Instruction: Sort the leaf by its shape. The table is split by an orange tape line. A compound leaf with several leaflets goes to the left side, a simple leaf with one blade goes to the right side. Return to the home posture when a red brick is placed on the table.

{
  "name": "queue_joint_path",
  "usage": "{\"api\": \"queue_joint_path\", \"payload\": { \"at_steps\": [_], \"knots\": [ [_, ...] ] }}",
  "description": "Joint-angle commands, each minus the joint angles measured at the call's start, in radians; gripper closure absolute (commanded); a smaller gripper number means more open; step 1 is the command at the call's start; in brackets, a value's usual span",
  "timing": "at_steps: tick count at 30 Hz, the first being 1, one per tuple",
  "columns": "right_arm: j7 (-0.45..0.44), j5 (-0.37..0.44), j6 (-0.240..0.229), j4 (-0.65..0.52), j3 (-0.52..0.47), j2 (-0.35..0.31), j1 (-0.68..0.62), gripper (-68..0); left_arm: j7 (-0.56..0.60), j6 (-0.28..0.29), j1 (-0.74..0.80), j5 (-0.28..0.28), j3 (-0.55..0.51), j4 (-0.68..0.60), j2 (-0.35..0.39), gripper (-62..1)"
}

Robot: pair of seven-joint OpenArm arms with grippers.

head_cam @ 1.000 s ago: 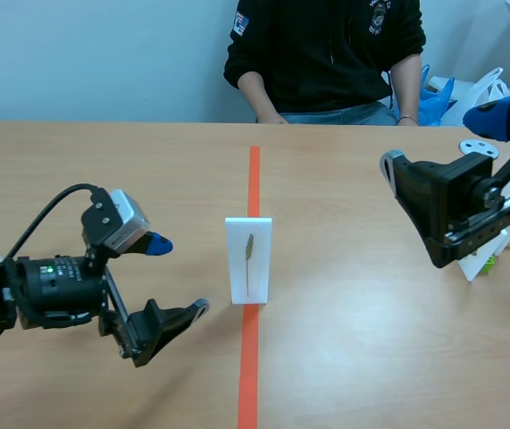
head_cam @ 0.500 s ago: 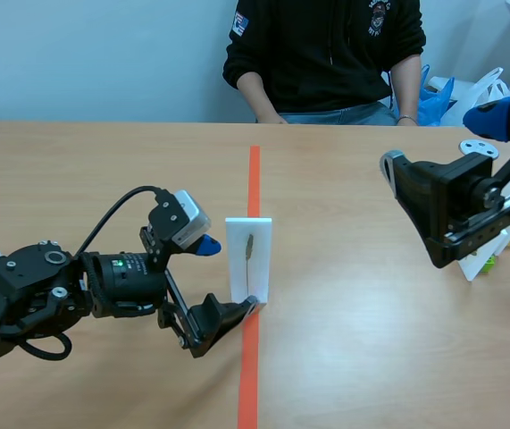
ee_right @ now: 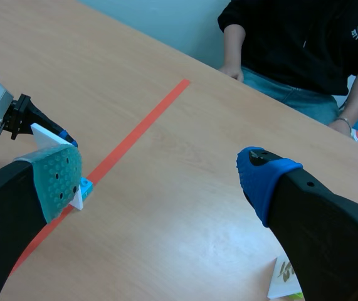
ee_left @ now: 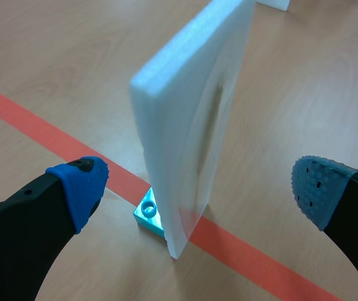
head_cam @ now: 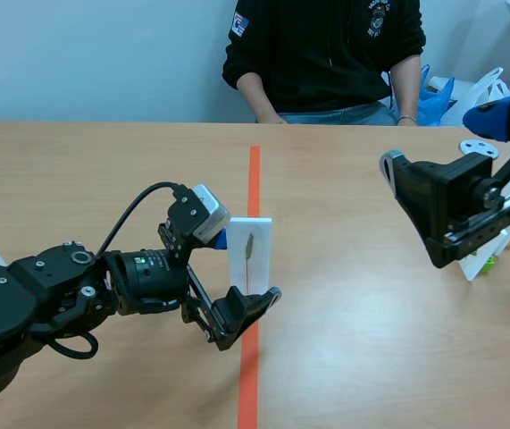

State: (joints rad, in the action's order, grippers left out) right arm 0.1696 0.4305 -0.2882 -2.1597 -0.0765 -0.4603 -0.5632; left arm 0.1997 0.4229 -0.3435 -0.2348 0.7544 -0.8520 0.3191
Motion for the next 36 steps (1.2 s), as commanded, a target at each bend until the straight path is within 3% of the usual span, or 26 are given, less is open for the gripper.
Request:
{"api": "queue_joint_path", "payload": {
  "at_steps": [1, 3, 10, 16, 24, 31, 36],
  "knots": [
    [-0.011, 0.007, 0.003, -0.002, -0.003, -0.013, 0.010, -50.6, 0.018, 0.006, -0.012, -0.003, -0.001, -0.013, -0.003, -62.3],
    [-0.011, 0.007, 0.003, -0.002, -0.003, -0.013, 0.010, -50.6, 0.018, 0.006, -0.012, -0.003, -0.001, -0.013, -0.003, -61.9],
    [-0.011, 0.007, 0.003, -0.002, -0.003, -0.013, 0.010, -50.6, 0.021, 0.006, -0.012, 0.001, -0.001, -0.013, -0.003, -38.2],
    [-0.011, 0.007, 0.003, -0.002, -0.003, -0.013, 0.010, -50.6, 0.021, 0.006, -0.011, 0.001, -0.001, -0.013, -0.003, -26.0],
    [-0.011, 0.007, 0.003, -0.002, -0.003, -0.013, 0.010, -50.6, 0.021, 0.006, -0.011, 0.001, -0.001, -0.013, -0.003, -21.2],
    [-0.011, 0.007, 0.003, -0.002, -0.003, -0.013, 0.010, -50.6, 0.021, 0.006, -0.011, 0.001, -0.001, -0.013, -0.003, -8.7],
    [-0.011, 0.007, 0.003, -0.002, -0.003, -0.013, 0.010, -50.6, 0.021, 0.006, -0.011, 0.001, -0.001, -0.013, -0.003, -8.5]
  ]
}}
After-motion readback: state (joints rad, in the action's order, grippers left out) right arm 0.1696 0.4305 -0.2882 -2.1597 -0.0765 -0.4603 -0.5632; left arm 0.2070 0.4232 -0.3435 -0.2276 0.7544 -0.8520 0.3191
